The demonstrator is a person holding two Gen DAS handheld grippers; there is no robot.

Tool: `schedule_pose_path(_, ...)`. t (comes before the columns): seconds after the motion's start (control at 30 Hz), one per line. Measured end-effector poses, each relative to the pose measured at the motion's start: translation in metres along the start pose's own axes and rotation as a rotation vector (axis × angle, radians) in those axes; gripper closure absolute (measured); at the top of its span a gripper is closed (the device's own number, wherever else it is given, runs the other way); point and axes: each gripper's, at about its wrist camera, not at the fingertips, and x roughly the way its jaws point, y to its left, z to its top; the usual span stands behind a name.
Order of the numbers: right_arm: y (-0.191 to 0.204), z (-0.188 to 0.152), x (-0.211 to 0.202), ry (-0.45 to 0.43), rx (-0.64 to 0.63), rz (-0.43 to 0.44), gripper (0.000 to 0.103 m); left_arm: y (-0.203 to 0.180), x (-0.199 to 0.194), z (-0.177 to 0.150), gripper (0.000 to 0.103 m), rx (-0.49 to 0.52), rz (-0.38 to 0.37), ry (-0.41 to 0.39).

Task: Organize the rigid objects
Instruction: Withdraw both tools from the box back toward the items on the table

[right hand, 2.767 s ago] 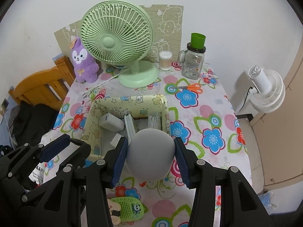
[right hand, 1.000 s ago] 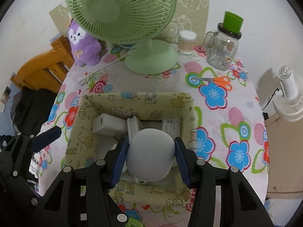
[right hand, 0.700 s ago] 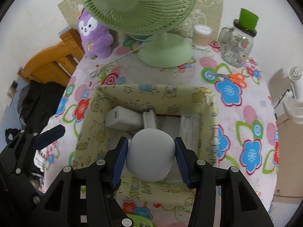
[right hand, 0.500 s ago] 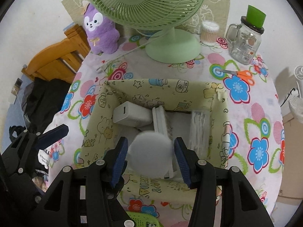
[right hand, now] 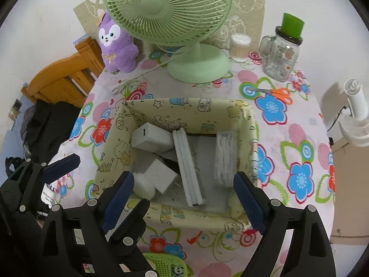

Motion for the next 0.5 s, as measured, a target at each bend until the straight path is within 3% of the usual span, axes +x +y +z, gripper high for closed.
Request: schedule_pose_path(0.5, 0.007, -0.018, -0.043, -0.083, 0.006, -0.069, 0.008, -0.006, -0.036, -0.013, 0.006, 0.015, -0.010, -0.066)
